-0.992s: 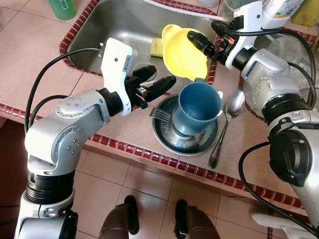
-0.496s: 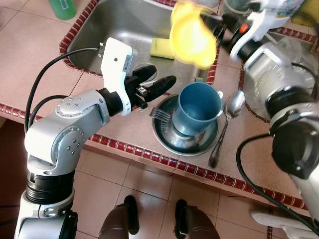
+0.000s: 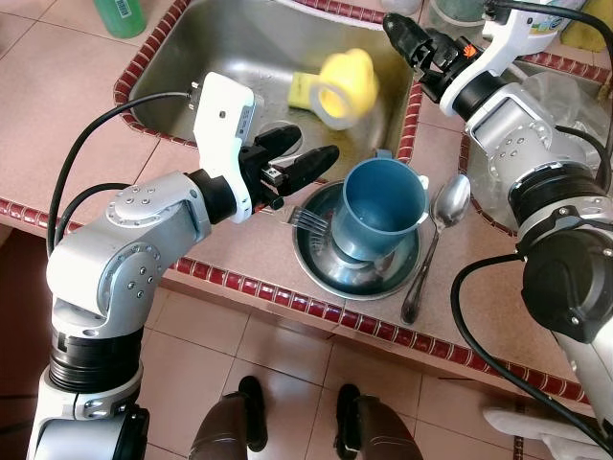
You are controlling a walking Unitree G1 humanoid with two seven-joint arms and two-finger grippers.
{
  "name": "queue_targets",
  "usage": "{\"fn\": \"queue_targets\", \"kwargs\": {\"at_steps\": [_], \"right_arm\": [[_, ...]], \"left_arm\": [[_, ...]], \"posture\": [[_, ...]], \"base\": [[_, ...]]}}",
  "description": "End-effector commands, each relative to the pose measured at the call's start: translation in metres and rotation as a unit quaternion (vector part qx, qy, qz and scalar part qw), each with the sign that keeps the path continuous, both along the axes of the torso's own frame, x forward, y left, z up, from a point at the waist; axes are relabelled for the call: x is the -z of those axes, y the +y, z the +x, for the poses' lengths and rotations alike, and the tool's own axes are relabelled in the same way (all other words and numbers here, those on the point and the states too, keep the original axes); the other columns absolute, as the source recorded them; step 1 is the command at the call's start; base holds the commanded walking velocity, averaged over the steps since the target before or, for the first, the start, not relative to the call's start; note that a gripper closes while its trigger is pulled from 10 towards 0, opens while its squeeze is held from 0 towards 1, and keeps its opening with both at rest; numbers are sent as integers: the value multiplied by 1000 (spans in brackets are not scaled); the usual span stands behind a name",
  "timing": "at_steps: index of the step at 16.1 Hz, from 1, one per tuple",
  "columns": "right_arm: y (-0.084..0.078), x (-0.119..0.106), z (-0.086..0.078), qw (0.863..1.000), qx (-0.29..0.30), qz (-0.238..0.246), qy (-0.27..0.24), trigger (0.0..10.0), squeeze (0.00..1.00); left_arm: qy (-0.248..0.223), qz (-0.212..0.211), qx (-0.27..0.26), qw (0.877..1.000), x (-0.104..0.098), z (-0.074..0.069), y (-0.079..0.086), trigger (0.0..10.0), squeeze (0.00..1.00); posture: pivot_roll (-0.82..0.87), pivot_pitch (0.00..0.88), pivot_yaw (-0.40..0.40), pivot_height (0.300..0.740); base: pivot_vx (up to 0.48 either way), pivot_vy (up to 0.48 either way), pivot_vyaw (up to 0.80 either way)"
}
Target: Kitchen organization
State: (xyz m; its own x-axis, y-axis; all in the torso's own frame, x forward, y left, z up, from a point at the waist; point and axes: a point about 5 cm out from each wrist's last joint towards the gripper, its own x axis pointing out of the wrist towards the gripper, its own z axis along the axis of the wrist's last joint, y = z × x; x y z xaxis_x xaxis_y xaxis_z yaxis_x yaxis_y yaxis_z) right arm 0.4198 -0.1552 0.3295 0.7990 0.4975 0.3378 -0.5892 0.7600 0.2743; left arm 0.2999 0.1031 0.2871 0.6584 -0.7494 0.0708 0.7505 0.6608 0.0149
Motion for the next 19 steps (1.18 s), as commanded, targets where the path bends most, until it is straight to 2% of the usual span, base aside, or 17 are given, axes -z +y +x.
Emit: {"fn": "queue_targets", "kwargs": {"at_steps": [1,6,9,11,13,16,19], "right_arm": [[0,-7,-1,1000,-2,-8,-15,10000,0],[-10,-16,-4,998,8,-36,-50,10000,0],[-14,-28,-8,994,2,-62,-93,10000,0],[-17,-39,-13,988,2,-80,-133,10000,0],[-20,-43,-18,977,0,-122,-177,10000,0],[-26,-50,-25,970,-5,-102,-220,10000,0],[-33,-45,-37,964,13,-77,-254,10000,0]], "left_arm": [[-11,3,4,1000,-3,-4,-1,10000,0],[-23,2,2,1000,-7,0,-1,10000,0],[-36,-2,2,999,-12,2,-2,10000,0],[-46,-6,-5,999,-15,6,0,10000,0],[-62,-11,-22,998,-20,11,5,10000,0],[-91,-26,-31,995,-28,14,10,10000,0],[-112,-53,-75,989,-31,22,21,10000,0]], "posture": [[21,362,-56,740],[20,328,-58,740],[17,304,-62,740],[17,278,-66,740],[19,246,-68,740],[24,201,-72,740],[27,142,-64,740]], "base": [[0,0,0],[0,0,0],[0,0,0],[0,0,0],[0,0,0],[0,0,0],[0,0,0]]}}
